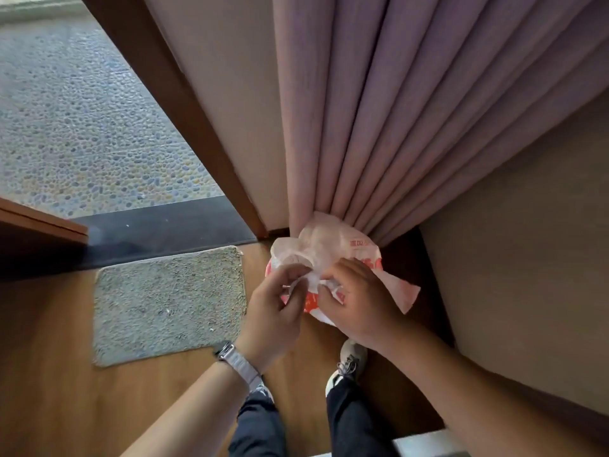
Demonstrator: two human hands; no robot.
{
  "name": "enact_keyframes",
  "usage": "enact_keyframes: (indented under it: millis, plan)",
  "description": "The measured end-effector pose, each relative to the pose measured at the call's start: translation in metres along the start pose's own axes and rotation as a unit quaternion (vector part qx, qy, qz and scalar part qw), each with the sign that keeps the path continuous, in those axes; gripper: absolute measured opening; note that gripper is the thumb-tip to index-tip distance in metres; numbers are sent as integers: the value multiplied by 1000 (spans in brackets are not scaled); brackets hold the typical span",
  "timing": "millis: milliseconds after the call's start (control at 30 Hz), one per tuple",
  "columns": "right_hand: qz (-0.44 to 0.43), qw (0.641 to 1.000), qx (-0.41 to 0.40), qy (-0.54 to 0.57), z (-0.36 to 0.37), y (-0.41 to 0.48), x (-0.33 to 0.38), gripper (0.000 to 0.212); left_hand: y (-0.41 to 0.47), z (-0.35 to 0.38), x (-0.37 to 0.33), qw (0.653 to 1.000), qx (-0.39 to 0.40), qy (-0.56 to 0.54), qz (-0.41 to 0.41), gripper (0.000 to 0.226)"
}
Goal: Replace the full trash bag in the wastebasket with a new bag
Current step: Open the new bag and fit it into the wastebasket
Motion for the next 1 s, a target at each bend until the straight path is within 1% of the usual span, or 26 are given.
enact_keyframes:
  millis: [167, 300, 367, 433, 500, 633, 733, 833, 900, 1000]
  plan:
    - [39, 999, 0, -3, 45, -5, -36, 7, 11, 15, 56, 999, 44, 0, -3, 21]
    - [67, 998, 7, 5, 82, -6, -73, 5, 25, 26, 101, 999, 49, 9, -10, 24]
    - [71, 997, 17, 18, 101, -10, -92, 7, 31, 32, 124, 998, 49, 28, -11, 24]
    - [63, 998, 21, 17, 118, -13, -111, 14, 39, 34, 148, 999, 20, 32, -18, 22]
    - [59, 998, 22, 9, 132, -16, -132, 23, 48, 33, 174, 999, -26, 15, -40, 21]
    - [26, 997, 0, -67, 154, -26, -179, 28, 64, 35, 232, 993, -82, -21, -84, 24]
    - [43, 993, 18, -111, 173, -36, -224, 41, 76, 30, 268, 989, -117, -18, -90, 25]
    - [96, 985, 53, -136, 203, -49, -269, 64, 88, 25, 298, 985, -142, -24, -92, 17]
    - [137, 977, 87, -139, 230, -55, -297, 78, 95, 27, 318, 986, -136, -18, -97, 17]
    - [176, 969, 109, -135, 264, -55, -337, 84, 104, 34, 344, 988, -113, 3, -101, 21]
Point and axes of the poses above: each hand's wrist, its own y-axis towards the middle knuckle, its own z-axis out of the palm, x = y × z, the point moved 7 cm from there along y, towards the middle knuckle, and after that the axes turned 3 degrees about y, right-handed, at the moved point
